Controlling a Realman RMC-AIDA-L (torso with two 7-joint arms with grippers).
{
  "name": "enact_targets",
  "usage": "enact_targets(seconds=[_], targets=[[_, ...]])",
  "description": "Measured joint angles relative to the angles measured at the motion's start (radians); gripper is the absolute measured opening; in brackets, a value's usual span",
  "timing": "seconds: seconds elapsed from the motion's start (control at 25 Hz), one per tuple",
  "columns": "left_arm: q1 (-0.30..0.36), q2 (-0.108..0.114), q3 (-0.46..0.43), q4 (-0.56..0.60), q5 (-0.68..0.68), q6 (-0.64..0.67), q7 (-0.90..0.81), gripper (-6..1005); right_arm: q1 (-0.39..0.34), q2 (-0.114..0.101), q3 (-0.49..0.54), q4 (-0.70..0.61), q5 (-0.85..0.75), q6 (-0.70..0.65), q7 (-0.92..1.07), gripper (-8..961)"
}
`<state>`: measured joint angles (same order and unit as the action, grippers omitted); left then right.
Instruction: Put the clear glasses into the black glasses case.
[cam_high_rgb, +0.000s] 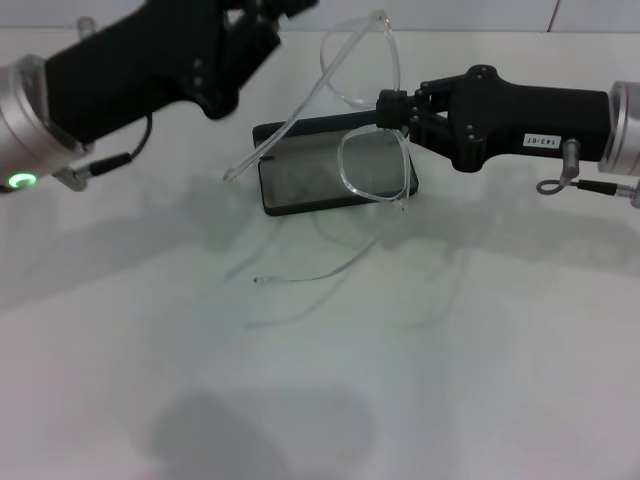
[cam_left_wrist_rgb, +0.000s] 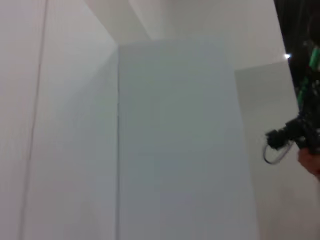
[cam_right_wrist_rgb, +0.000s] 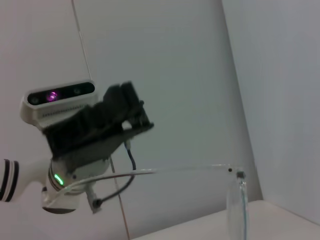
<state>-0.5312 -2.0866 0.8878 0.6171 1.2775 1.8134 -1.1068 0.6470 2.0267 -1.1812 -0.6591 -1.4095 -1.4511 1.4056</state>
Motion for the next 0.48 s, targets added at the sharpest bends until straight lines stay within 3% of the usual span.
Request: enact_targets(seconds=[0.12,0.48], targets=[[0.000,0.003,0.038,0.004,0.026,-0.002,-0.002,35,0.009,0.001,-0.003,0.000,0.001,-0.007,0.000,56],[-0.002,-0.001,0.043,-0.002,0.088,-0.003,-0.009,35,0.037,0.001,-0.031,0.001,0.039,-0.027,0.000,58]])
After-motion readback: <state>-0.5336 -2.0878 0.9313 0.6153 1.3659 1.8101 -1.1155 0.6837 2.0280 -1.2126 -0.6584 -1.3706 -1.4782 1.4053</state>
